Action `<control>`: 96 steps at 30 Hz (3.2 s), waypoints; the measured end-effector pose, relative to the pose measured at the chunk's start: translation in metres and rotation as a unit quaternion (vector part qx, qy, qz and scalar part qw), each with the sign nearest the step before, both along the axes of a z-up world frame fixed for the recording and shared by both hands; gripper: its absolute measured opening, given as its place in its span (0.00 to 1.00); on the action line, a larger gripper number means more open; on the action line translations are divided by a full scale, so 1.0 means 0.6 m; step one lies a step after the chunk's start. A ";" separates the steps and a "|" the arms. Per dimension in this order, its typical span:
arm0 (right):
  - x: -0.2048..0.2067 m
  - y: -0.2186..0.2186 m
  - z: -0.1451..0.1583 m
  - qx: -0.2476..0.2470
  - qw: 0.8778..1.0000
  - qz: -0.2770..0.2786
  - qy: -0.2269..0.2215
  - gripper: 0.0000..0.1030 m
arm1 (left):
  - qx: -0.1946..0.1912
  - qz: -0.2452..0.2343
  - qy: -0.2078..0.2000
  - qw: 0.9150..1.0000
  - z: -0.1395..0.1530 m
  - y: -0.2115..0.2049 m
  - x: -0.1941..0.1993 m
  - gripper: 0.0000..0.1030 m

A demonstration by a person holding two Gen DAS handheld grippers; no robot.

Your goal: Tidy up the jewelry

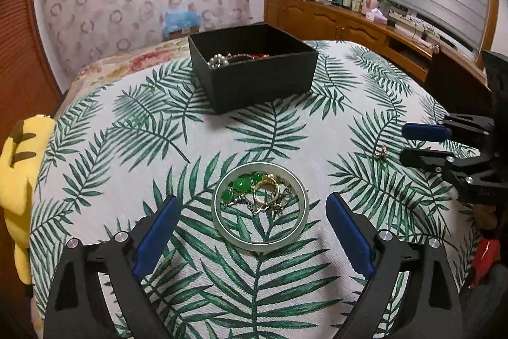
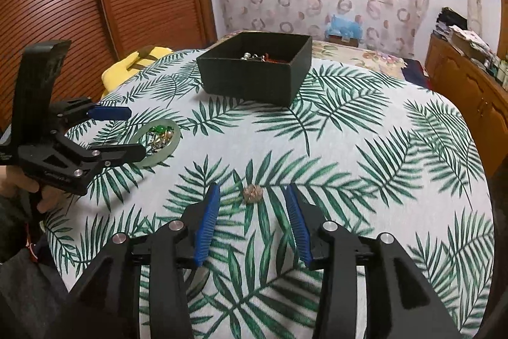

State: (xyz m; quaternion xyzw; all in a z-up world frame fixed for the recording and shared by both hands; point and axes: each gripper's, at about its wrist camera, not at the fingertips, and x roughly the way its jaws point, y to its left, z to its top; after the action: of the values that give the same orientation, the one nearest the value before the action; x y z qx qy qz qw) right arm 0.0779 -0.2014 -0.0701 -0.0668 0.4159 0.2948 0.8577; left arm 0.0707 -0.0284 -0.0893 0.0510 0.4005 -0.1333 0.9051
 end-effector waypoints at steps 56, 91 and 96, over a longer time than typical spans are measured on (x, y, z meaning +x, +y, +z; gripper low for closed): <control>0.030 0.036 -0.028 -0.065 0.997 0.031 0.013 0.16 | -0.026 0.015 -0.054 0.998 0.041 -0.003 -0.033 0.67; 0.259 0.097 0.051 0.026 0.999 0.015 -0.035 0.20 | -0.009 0.027 -0.084 0.996 0.099 -0.005 0.148 0.67; 0.264 0.070 0.050 0.066 0.998 0.015 -0.018 0.29 | -0.011 0.029 -0.081 0.996 0.096 -0.007 0.168 0.67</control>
State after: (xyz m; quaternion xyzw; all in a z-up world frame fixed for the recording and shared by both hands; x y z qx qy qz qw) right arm 0.2361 -0.1595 -0.0402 -0.0215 0.3786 0.3334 0.8632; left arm 0.1715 -0.0324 -0.0317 0.0401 0.3253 -0.1066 0.9387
